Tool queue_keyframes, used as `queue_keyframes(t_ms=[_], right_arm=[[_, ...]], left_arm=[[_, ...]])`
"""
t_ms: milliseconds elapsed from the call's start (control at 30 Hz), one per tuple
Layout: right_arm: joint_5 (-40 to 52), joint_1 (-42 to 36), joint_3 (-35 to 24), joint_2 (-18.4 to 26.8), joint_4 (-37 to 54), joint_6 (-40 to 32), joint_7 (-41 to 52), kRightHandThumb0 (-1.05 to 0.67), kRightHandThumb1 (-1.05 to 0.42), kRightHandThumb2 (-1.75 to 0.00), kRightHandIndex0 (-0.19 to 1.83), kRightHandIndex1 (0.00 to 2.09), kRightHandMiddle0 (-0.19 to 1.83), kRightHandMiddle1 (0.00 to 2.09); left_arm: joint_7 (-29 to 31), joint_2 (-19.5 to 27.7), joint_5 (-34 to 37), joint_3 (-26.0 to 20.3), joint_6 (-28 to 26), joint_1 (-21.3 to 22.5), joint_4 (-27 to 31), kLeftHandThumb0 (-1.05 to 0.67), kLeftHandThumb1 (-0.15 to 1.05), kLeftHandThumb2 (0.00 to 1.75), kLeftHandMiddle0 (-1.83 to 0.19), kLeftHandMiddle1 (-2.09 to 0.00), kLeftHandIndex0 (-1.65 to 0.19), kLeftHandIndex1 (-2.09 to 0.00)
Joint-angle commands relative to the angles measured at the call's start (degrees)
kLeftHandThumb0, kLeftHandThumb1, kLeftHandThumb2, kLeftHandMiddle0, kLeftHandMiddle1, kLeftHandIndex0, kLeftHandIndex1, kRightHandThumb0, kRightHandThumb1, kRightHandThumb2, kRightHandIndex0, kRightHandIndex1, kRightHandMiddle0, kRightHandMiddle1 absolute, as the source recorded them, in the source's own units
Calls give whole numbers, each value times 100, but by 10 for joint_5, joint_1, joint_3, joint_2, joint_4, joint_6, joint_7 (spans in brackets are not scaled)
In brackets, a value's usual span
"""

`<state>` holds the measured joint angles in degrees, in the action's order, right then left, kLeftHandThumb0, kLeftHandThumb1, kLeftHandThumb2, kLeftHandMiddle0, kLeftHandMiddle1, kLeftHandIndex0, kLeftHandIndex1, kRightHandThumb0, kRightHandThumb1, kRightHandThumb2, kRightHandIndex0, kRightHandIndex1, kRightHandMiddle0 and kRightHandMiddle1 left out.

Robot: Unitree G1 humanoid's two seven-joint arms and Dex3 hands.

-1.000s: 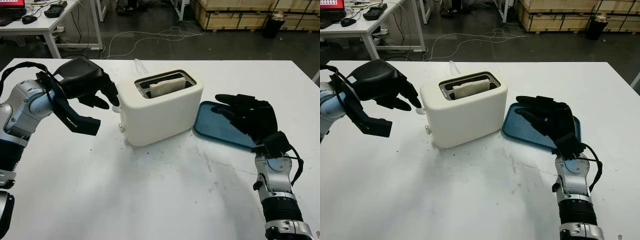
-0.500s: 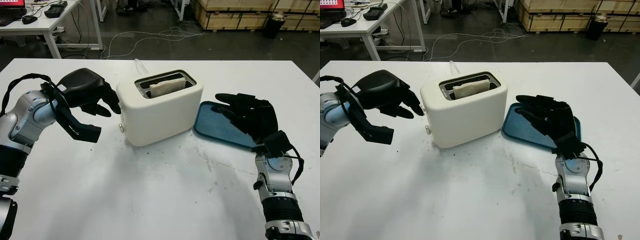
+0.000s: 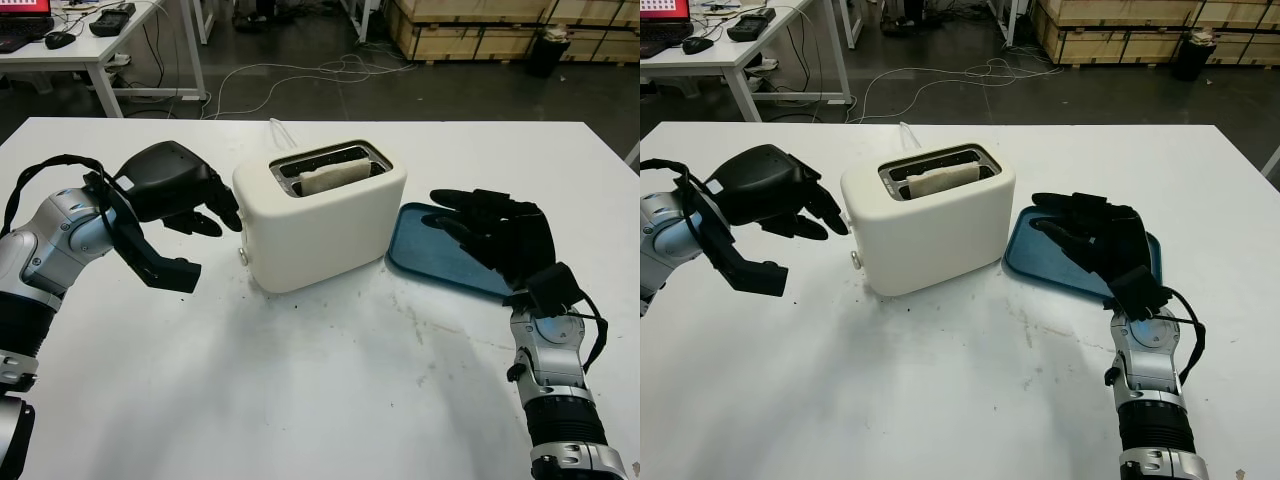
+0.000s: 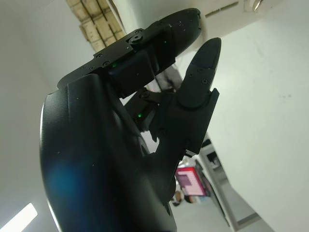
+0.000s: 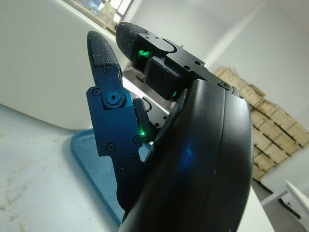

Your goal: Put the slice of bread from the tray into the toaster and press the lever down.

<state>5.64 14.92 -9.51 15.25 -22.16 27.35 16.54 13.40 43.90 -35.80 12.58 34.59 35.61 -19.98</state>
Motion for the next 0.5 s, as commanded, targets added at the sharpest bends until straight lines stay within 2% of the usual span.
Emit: queue_keyframes(t_ms=[0,67,233,467], right_arm=[[-2,0,3,4,-5,1,0,-55,-90,0,113,11,107,0],[-6,-1,4,5,-3,-2,-2,-56,-90,0,113,11,107,0],[-8,-4,5,4,5,-10,-6,-56,-90,0,113,11,106,0],[-10,-4,6,5,-2,-1,-6,-57,-91,0,113,11,107,0]], left_arm=[[-2,2,-2,-1,-2,5,-8,-23,71,0,-94,-154,-132,0],[3,4,2,-3,-6,8,-7,-24,72,1,-92,-157,-132,0],[7,4,4,-3,-11,9,-8,-26,73,0,-94,-146,-131,-1],[27,6,28,-12,-17,12,-1,-27,76,1,-94,-143,-131,0]])
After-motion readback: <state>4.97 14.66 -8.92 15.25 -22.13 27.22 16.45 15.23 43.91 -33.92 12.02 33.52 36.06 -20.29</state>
